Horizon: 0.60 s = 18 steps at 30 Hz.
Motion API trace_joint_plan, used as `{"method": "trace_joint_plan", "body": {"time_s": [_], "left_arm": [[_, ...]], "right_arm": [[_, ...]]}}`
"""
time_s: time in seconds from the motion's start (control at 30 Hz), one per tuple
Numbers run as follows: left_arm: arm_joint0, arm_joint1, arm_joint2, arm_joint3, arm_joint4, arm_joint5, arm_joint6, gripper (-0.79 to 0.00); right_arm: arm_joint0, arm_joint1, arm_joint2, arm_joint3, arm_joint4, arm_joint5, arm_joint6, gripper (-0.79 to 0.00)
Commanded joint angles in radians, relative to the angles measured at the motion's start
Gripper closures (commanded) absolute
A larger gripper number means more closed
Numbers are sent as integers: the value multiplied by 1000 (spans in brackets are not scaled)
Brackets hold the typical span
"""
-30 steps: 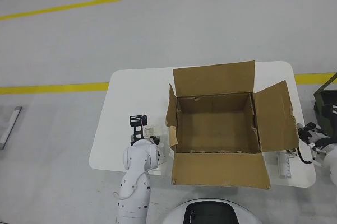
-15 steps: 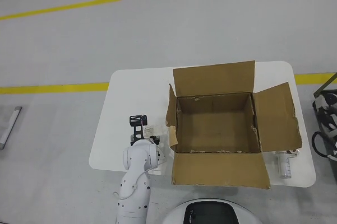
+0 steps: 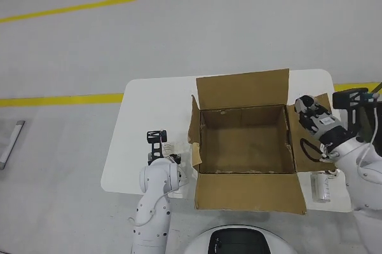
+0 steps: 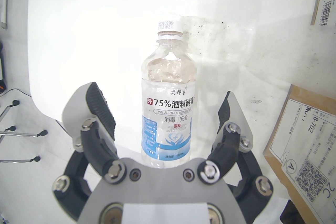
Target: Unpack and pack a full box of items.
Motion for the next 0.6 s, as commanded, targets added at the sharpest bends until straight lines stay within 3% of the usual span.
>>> {"method": "trace_joint_plan", "body": {"time_s": [0.0,0.4,0.57], "left_arm": [[0,0,0,0,0,0,0,-785],[0,0,0,0,0,0,0,-785],[0,0,0,0,0,0,0,-785]], "right_arm": [[19,-1,-20,34,30,-6,6,0],[19,-1,-20,34,30,-6,6,0],[-1,-1,-40,25,45,-37,-49,0]]}}
